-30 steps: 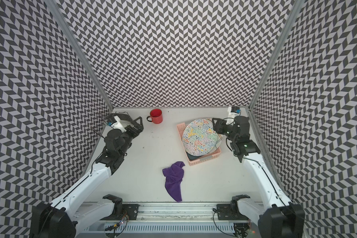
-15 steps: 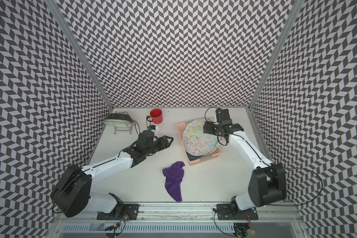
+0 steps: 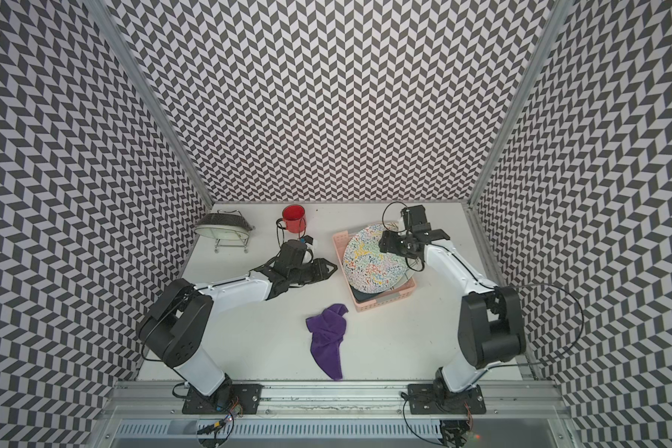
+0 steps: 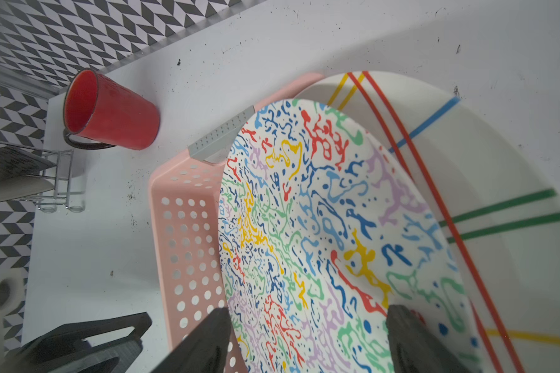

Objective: Wipe the wet plate dry
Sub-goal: Pick up the plate from the bin.

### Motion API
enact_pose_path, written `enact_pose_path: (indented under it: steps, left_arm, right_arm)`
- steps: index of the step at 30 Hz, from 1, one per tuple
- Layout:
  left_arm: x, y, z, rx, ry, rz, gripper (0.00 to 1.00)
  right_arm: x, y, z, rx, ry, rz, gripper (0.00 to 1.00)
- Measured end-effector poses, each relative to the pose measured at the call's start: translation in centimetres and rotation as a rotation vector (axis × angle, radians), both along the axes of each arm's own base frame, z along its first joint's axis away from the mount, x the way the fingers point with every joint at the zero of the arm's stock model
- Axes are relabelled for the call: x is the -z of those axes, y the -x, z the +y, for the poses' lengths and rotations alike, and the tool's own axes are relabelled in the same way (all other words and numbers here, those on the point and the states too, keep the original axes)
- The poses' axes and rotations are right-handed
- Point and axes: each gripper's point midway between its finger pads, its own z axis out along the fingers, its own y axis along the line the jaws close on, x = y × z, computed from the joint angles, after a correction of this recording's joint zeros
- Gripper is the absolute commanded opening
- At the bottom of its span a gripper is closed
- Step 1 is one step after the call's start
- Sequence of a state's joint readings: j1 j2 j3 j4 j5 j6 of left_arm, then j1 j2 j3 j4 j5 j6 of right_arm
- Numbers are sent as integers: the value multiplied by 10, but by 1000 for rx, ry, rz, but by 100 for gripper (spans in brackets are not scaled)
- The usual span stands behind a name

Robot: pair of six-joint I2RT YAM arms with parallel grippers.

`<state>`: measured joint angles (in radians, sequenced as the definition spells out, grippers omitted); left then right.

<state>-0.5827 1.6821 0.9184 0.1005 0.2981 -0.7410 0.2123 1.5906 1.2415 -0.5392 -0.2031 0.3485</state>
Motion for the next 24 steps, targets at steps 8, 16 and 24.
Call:
enact_pose_path:
  steps: [8, 16, 24]
  left_arm:
    - [-1, 1, -2, 14, 6, -1, 37]
    - [-4, 1, -5, 18, 26, -2, 34]
    - [16, 2, -9, 36, 18, 44, 33]
  right_arm:
    - [-57, 9, -41, 142, -30, -187, 83]
    - [-5, -4, -32, 80, -68, -52, 64]
    - [2, -3, -17, 5, -136, -25, 44]
